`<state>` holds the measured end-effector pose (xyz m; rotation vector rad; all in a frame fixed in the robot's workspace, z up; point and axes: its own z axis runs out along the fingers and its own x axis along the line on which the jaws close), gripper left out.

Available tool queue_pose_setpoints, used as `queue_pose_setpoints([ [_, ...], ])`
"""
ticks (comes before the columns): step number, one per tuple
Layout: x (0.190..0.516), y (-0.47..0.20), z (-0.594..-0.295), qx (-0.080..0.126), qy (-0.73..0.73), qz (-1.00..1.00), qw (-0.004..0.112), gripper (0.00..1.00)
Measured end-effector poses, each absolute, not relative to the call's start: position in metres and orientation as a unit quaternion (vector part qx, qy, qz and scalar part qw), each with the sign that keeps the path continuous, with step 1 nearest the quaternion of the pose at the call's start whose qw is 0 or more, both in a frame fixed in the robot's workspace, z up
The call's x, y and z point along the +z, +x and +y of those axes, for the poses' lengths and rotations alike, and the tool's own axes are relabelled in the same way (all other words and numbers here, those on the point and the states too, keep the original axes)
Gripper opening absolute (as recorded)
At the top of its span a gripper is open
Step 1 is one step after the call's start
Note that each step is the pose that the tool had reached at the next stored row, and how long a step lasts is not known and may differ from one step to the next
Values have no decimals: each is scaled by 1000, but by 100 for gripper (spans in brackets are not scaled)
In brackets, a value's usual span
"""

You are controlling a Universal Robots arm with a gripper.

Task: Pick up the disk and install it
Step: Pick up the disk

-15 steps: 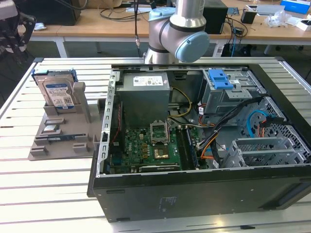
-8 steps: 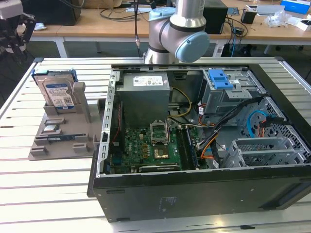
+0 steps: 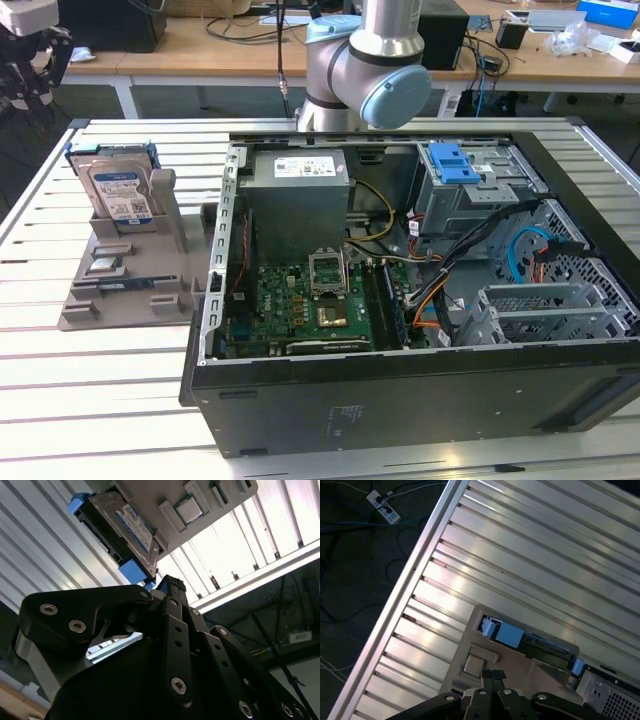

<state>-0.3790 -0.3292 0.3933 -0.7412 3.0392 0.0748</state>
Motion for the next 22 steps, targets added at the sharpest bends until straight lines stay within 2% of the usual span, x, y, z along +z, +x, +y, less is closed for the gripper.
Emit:
queue_pose_setpoints([
  [22, 393, -379, -329, 25, -402, 915, 2, 11],
])
